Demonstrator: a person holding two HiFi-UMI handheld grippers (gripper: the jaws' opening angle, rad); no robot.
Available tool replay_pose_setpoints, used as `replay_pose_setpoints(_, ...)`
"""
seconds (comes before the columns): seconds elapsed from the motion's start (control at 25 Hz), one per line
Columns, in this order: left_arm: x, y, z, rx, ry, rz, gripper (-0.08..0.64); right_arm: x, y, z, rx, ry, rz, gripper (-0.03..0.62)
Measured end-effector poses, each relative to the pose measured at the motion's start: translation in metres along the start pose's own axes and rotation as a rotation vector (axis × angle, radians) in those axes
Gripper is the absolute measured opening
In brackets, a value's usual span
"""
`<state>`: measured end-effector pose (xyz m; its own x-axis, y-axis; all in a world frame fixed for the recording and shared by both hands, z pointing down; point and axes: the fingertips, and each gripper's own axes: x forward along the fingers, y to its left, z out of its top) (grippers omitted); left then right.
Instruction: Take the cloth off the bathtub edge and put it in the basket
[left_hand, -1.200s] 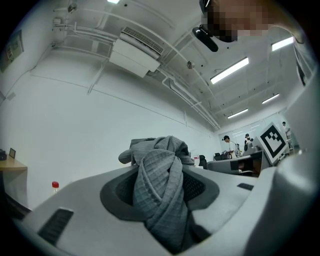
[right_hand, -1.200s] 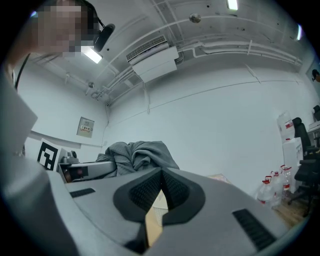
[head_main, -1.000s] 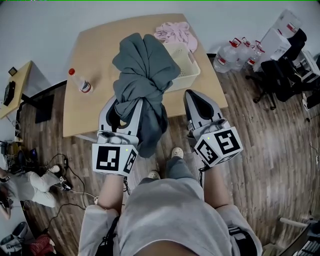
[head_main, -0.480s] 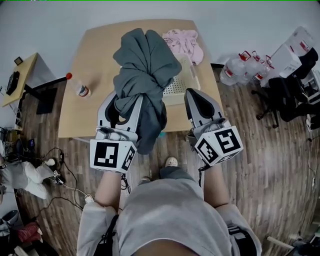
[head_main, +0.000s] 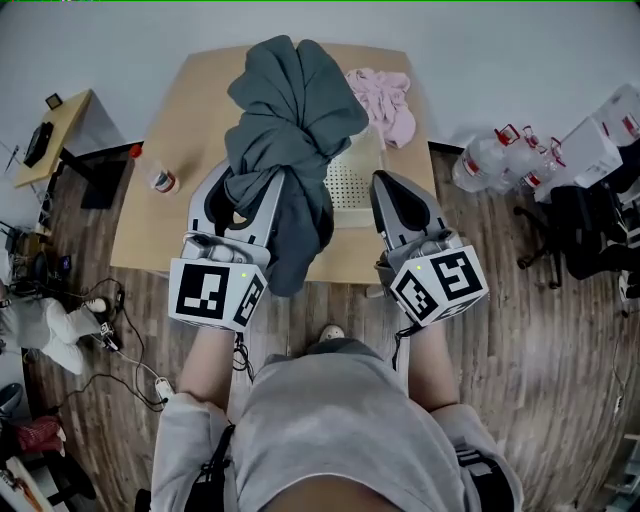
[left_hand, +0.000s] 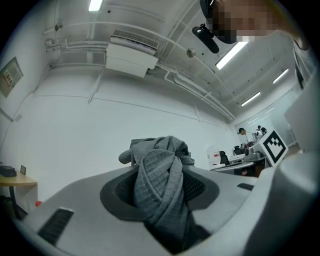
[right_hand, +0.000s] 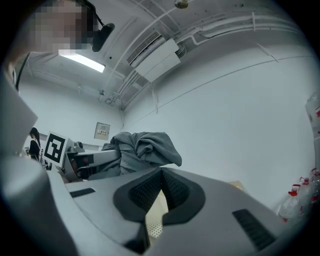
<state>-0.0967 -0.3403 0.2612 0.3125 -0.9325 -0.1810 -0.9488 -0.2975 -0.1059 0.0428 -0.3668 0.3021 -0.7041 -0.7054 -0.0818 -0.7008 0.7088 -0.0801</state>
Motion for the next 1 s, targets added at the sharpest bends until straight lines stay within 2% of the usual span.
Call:
replay_pose_setpoints(0.16,0.04,-0.002,0.016,0.01,-0.001,0.028,0.193,0.013,-0.035,0.009,-0.002,0.018,0.044,0.008)
replay_pose_setpoints(0.56,0.074,0.018,0.054,0.06,-0.059,0.041,0.193,0.022,-0.059,-0.001,0.038,0.033,0.049,0.008)
replay_pose_setpoints(0.8,0.101,0.032,0.074,0.146,-0.093,0.002,0.193,0.034,-0.07,0.001,0.041,0.025,0.02,0.008)
replay_pose_setpoints(1.0,0.122,0.034,0.055,0.187,-0.07,-0.078,0.193,0.044,-0.078,-0.001,0.049,0.021,-0.03,0.008)
